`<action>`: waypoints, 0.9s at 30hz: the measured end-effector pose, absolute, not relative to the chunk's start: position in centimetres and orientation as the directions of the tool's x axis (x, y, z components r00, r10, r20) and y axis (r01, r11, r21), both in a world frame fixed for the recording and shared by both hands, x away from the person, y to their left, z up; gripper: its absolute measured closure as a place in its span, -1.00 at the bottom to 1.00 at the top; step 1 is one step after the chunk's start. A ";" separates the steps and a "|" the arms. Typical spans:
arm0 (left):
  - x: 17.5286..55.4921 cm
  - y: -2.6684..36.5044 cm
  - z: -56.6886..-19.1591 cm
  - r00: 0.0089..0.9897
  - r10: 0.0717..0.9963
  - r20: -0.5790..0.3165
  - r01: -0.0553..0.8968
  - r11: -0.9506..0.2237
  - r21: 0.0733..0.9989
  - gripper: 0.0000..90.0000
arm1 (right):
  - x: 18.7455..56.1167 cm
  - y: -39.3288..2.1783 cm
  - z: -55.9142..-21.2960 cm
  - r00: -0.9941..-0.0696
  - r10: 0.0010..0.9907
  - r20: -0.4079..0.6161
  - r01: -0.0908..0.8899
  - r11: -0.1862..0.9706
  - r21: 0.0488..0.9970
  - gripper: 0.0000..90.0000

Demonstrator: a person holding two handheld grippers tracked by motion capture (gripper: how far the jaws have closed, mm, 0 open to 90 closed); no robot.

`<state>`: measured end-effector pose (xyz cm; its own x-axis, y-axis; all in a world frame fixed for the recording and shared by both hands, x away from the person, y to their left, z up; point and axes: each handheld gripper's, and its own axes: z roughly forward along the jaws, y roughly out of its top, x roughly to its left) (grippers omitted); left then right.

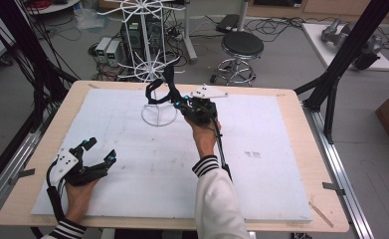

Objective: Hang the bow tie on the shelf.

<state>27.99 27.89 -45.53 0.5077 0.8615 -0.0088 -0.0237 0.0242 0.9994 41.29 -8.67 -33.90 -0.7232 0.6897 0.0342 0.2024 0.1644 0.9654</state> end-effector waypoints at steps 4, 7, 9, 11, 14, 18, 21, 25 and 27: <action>28.0 27.9 -45.5 0.508 0.861 -0.009 -0.024 0.025 0.999 -0.64 | 41.4 -8.6 -34.0 -0.724 0.689 0.035 0.207 0.169 0.964 0.72; 28.0 27.9 -45.5 0.508 0.861 -0.010 -0.024 0.025 0.999 -0.64 | 41.3 -8.5 -34.0 -0.722 0.691 0.027 0.209 0.181 0.961 0.53; 28.0 27.9 -45.5 0.508 0.861 -0.010 -0.023 0.025 0.999 -0.64 | 41.2 -8.4 -34.0 -0.715 0.700 0.013 0.207 0.193 0.959 0.28; 28.1 27.9 -45.5 0.507 0.862 -0.014 -0.020 0.029 0.999 -0.64 | 41.1 -8.2 -34.0 -0.712 0.702 0.001 0.209 0.211 0.955 -0.02; 28.1 27.9 -45.5 0.508 0.861 -0.015 -0.016 0.027 1.000 -0.64 | 40.7 -7.9 -33.9 -0.677 0.733 -0.067 0.206 0.275 0.939 -0.46; 28.1 27.9 -45.5 0.509 0.861 -0.019 -0.014 0.030 0.999 -0.64 | 40.2 -8.0 -33.6 -0.651 0.749 -0.122 0.193 0.319 0.928 -0.75; 28.1 27.9 -45.5 0.508 0.861 -0.020 -0.013 0.031 0.999 -0.64 | 39.5 -8.6 -33.4 -0.654 0.749 -0.106 0.174 0.286 0.942 -0.75; 28.1 27.9 -45.5 0.510 0.860 -0.014 -0.013 0.024 1.000 -0.64 | 38.2 -9.7 -33.4 -0.661 0.745 -0.091 0.154 0.253 0.955 -0.75; 28.1 27.9 -45.5 0.510 0.860 -0.015 -0.013 0.025 1.000 -0.64 | 37.5 -10.5 -33.3 -0.663 0.743 -0.091 0.149 0.250 0.957 -0.76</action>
<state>28.11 27.92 -45.50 0.5098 0.8601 -0.0151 -0.0126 0.0250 0.9996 37.46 -10.48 -33.33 -0.6633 0.7428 -0.0909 0.1490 0.2501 0.9567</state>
